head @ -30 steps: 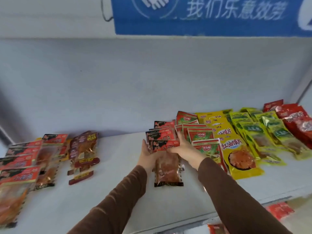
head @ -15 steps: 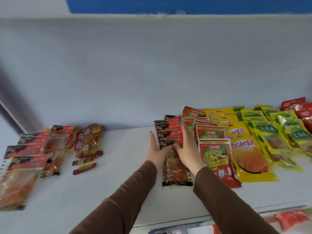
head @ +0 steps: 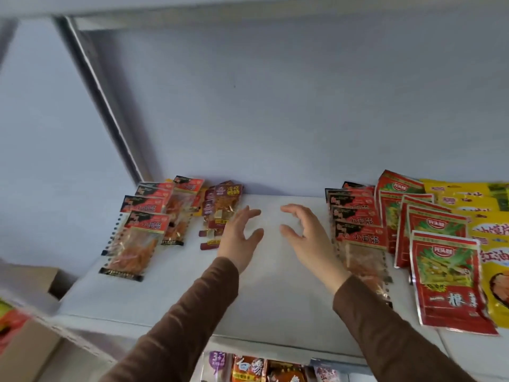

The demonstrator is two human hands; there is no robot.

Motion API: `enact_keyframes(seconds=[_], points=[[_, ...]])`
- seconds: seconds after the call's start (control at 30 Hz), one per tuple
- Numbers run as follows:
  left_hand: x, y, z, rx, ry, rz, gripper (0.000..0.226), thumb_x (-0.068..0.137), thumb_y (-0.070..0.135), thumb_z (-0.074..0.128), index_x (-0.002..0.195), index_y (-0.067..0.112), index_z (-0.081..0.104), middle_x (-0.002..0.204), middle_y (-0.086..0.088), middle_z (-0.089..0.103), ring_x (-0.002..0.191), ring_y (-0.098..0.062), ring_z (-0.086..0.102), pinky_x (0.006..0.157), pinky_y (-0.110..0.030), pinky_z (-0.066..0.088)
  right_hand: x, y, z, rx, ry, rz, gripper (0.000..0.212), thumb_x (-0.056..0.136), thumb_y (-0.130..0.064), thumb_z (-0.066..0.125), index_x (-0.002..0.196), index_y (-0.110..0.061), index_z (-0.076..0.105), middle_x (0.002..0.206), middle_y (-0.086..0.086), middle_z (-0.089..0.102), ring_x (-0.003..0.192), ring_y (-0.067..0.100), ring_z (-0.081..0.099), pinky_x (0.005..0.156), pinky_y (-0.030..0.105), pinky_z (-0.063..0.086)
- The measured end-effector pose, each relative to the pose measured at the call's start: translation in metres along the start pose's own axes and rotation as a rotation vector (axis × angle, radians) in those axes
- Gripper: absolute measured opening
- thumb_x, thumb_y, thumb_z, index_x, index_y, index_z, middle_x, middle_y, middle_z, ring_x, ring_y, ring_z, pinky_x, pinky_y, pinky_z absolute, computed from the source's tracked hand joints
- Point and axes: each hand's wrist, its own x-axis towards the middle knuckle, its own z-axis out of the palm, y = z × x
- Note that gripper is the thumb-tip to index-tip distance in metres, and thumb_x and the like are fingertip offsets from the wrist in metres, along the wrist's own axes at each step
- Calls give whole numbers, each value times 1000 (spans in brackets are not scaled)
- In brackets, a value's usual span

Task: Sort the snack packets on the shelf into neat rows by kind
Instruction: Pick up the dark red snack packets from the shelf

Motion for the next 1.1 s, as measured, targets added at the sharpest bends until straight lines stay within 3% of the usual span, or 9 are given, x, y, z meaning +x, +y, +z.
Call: enact_keyframes(seconds=[0.1,0.23,0.33,0.4,0.5,0.67,0.8,1.0,1.1], points=[[9,-23,-36,22,63,-30,39,94,15,64,132,24,58,145,4,49,131,-24,49,108,-35,41,25,-8,41,165,-123,185,41,94,-20,64,134,-20,52,139,-8,52,130,11,47,103,26,38],[28,-56,-68,133,62,-76,45,92,12,63,136,17,56,140,-6,54,131,-28,47,112,-46,38,65,-15,92,284,-145,388,57,91,-30,66,142,-17,43,141,-1,46,124,13,47,94,25,35],[39,-73,-76,189,-14,-111,55,94,18,62,146,22,46,154,-6,40,142,-29,34,120,-45,28,97,-22,123,281,-111,479,52,92,-26,66,135,-14,41,131,0,47,115,17,50,87,24,43],[47,-81,-74,213,-105,-94,62,96,21,60,153,25,36,164,-5,23,149,-29,23,123,-43,21,115,-26,140,315,-55,542,47,90,-21,68,128,-15,42,129,4,53,109,20,56,89,33,51],[54,-91,-68,294,-190,-106,71,97,26,59,157,30,23,168,-2,6,153,-30,13,122,-45,18,133,-33,154,389,19,673,59,84,-17,75,132,-7,42,126,15,59,108,27,62,76,37,56],[52,-103,-68,135,-130,-68,71,94,22,63,155,22,27,167,-4,16,153,-25,16,123,-38,16,143,-51,159,462,-83,837,44,82,-27,80,117,-6,65,108,16,71,92,30,69,71,36,58],[49,-106,-71,45,-108,-43,73,92,21,67,154,16,28,164,-7,23,151,-23,22,122,-33,17,140,-55,172,394,-90,759,41,79,-26,83,113,-8,69,107,13,72,98,30,68,90,44,55],[41,-103,-74,-119,-48,65,73,89,15,69,151,19,31,156,-3,33,145,-20,31,119,-31,28,118,-46,160,470,-23,617,38,82,-25,80,117,-20,66,103,3,76,96,23,71,78,36,58],[50,-86,-75,-409,-3,-77,72,92,27,68,150,27,25,158,-1,30,145,-21,31,116,-39,31,103,-39,122,571,-57,579,46,82,-31,80,124,-22,62,109,3,75,102,23,71,86,39,56]])
